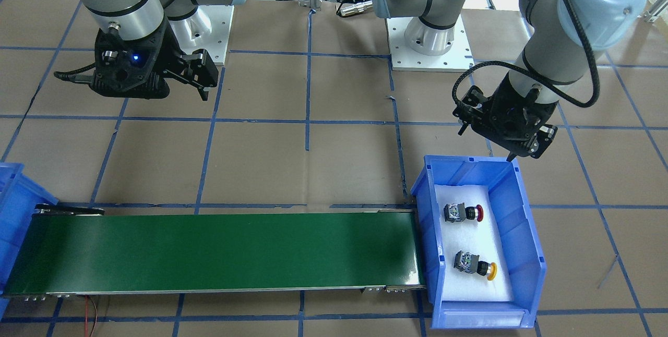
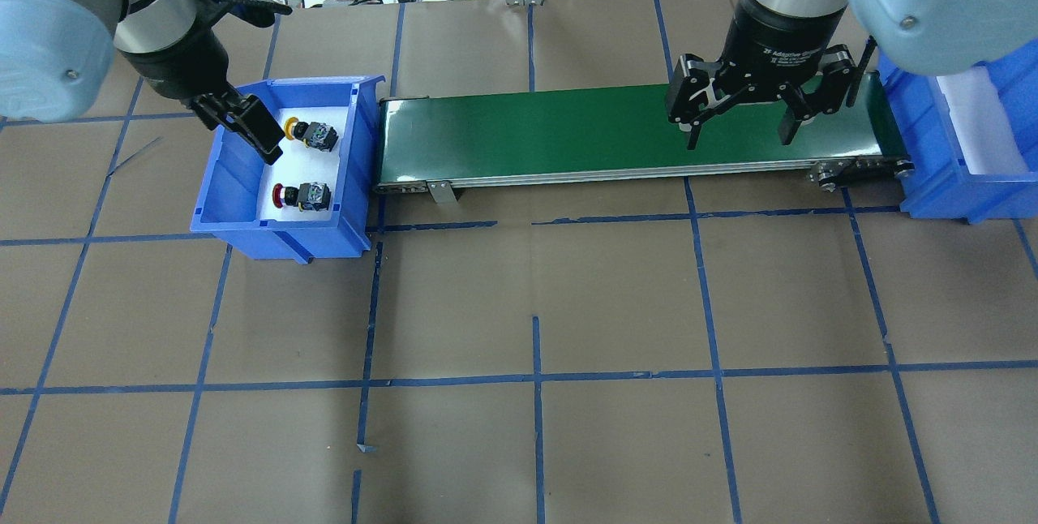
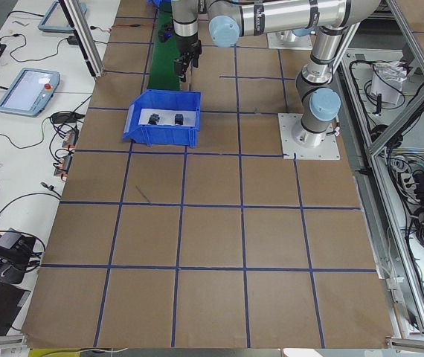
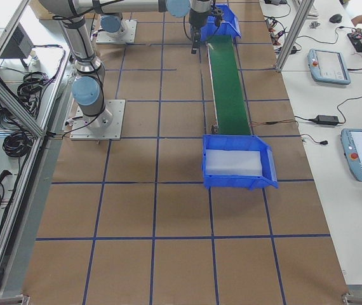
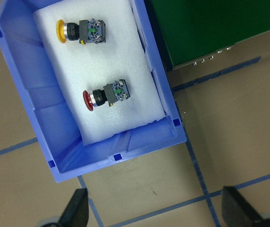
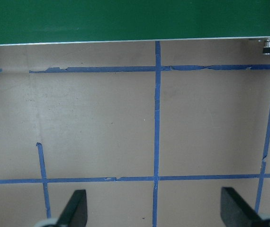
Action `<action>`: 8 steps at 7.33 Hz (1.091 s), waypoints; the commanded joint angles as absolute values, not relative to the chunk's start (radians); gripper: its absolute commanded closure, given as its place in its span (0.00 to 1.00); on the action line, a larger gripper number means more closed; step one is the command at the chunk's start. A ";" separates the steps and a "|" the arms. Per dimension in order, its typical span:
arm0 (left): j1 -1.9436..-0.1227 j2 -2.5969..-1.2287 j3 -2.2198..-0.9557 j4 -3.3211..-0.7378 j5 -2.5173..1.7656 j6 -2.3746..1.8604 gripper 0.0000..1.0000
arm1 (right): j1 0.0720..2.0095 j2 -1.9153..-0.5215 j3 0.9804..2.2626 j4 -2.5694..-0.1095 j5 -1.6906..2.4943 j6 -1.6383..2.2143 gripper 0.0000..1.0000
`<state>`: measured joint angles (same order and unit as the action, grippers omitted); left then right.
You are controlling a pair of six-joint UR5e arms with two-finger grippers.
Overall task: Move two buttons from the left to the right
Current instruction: 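Lower the left gripper into the blue bin over the red-capped button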
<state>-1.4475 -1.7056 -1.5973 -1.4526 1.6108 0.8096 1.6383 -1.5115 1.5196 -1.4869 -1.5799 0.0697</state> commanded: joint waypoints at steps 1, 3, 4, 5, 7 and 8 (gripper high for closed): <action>-1.442 -1.756 -1.620 -1.415 1.615 1.124 0.00 | 1.638 -1.509 1.520 -1.486 -1.580 0.069 0.00; -1.446 -1.921 -1.600 -1.292 1.617 1.266 0.00 | 1.638 -1.509 1.520 -1.488 -1.582 0.069 0.00; -1.439 -1.946 -1.598 -1.290 1.615 1.335 0.00 | 1.638 -1.509 1.520 -1.488 -1.585 0.068 0.00; -1.434 -1.954 -1.600 -1.289 1.617 1.442 0.01 | 1.638 -1.509 1.520 -1.488 -1.583 0.069 0.00; -1.433 -2.009 -1.609 -1.243 1.617 1.547 0.06 | 1.638 -1.509 1.520 -1.488 -1.586 0.068 0.00; -1.433 -2.041 -1.618 -1.208 1.617 1.557 0.05 | 1.637 -1.508 1.520 -1.488 -1.588 0.066 0.00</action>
<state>-1.4337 -2.0006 -1.6077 -1.2501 1.6171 1.5195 1.6381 -1.5090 1.5202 -1.4880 -1.5861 0.0676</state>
